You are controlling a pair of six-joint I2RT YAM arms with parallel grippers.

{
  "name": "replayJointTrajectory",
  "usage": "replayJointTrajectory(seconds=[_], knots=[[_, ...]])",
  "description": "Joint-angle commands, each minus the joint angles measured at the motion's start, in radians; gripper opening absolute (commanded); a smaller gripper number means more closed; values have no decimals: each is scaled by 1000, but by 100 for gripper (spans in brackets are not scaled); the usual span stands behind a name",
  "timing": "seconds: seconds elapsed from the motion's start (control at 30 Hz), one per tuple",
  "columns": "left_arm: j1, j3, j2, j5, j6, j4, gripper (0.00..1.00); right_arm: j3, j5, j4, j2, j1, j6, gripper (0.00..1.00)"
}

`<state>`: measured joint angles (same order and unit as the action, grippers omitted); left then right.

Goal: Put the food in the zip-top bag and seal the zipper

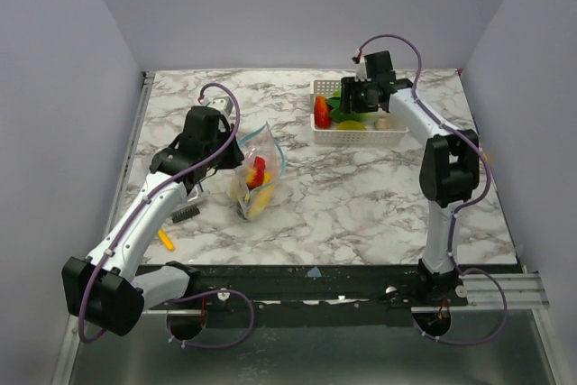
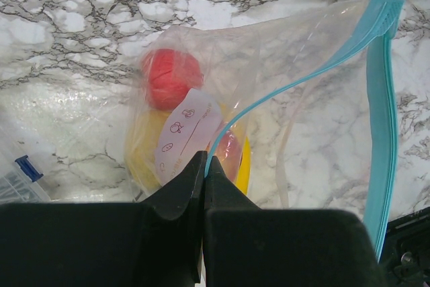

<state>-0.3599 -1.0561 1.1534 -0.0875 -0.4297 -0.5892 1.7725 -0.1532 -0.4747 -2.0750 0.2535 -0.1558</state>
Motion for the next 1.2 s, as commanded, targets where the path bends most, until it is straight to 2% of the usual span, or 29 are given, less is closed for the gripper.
replayJointTrajectory(seconds=[0.0, 0.37, 0.67, 0.73, 0.9, 1.0, 1.17], knots=[[7, -2, -6, -7, 9, 8, 0, 66, -44, -139, -62, -1, 185, 66], [7, -70, -63, -2, -3, -36, 0, 44, 17, -148, -92, 0, 222, 87], [7, -20, -1, 27, 11, 1, 0, 97, 51, -197, -192, 0, 227, 87], [7, -24, 15, 26, 12, -3, 0, 99, 76, -199, -202, -1, 189, 83], [7, -16, 18, 23, 16, 1, 0, 33, 34, -154, -170, -2, 82, 68], [7, -10, 18, 17, 16, 0, 0, -5, 48, -104, -148, -6, 11, 54], [7, -7, 13, 14, 16, 1, 0, 23, 40, -94, -125, -23, -128, 33]])
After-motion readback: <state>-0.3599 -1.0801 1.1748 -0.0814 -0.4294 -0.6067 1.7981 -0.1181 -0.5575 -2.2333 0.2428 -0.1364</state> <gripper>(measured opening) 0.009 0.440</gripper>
